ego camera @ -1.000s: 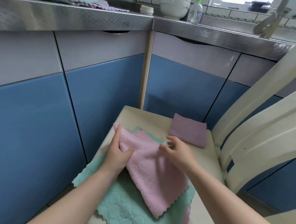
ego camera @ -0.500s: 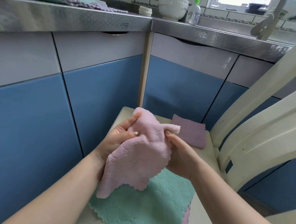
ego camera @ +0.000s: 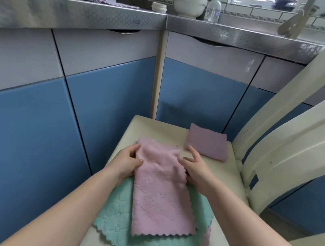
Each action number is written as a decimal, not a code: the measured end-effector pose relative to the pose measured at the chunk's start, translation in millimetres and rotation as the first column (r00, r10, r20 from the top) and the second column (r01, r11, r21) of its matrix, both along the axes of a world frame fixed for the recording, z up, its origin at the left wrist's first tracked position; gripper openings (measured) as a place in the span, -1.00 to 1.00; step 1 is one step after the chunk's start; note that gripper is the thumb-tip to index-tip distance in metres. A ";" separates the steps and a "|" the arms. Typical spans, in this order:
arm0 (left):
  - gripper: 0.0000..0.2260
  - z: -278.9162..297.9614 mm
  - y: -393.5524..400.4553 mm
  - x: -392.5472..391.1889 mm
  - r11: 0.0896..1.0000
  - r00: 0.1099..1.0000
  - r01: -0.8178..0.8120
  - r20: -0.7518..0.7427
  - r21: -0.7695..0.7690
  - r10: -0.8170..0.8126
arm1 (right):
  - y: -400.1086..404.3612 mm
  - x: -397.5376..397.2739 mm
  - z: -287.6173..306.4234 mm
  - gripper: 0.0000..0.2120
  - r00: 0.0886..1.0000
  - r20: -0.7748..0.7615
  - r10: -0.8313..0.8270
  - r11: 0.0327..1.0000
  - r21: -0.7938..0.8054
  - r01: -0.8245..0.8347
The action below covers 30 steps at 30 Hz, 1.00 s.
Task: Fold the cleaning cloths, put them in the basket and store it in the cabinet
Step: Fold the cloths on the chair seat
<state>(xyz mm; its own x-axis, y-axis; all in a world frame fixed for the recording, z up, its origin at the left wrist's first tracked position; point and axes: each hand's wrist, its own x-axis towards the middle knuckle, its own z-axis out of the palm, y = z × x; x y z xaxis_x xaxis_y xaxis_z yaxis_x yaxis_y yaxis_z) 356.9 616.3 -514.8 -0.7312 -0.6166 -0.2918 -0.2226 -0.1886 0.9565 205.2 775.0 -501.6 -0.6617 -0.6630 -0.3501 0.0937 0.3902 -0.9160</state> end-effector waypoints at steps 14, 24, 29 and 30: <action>-0.59 7.2 5.6 -8.7 0.994 0.997 0.010 -0.081 -0.111 -0.019 | -17.3 8.5 -4.3 -0.80 0.968 -0.226 -0.110 0.992 -0.091 0.091; -0.37 10.3 6.0 -5.4 0.949 0.993 0.107 0.082 -0.295 -0.086 | 0.1 9.5 -6.6 -0.50 0.800 -0.575 0.173 0.981 0.171 -0.090; -0.39 11.2 20.9 41.9 0.798 0.947 0.311 0.237 -0.516 -0.216 | 54.1 41.1 -2.9 -0.60 0.626 -0.721 0.297 0.955 0.209 -0.213; -0.38 5.6 22.1 51.1 0.676 0.914 0.398 0.331 -0.620 -0.234 | 62.7 49.0 -2.1 -0.64 0.575 -0.754 0.319 0.945 0.208 -0.251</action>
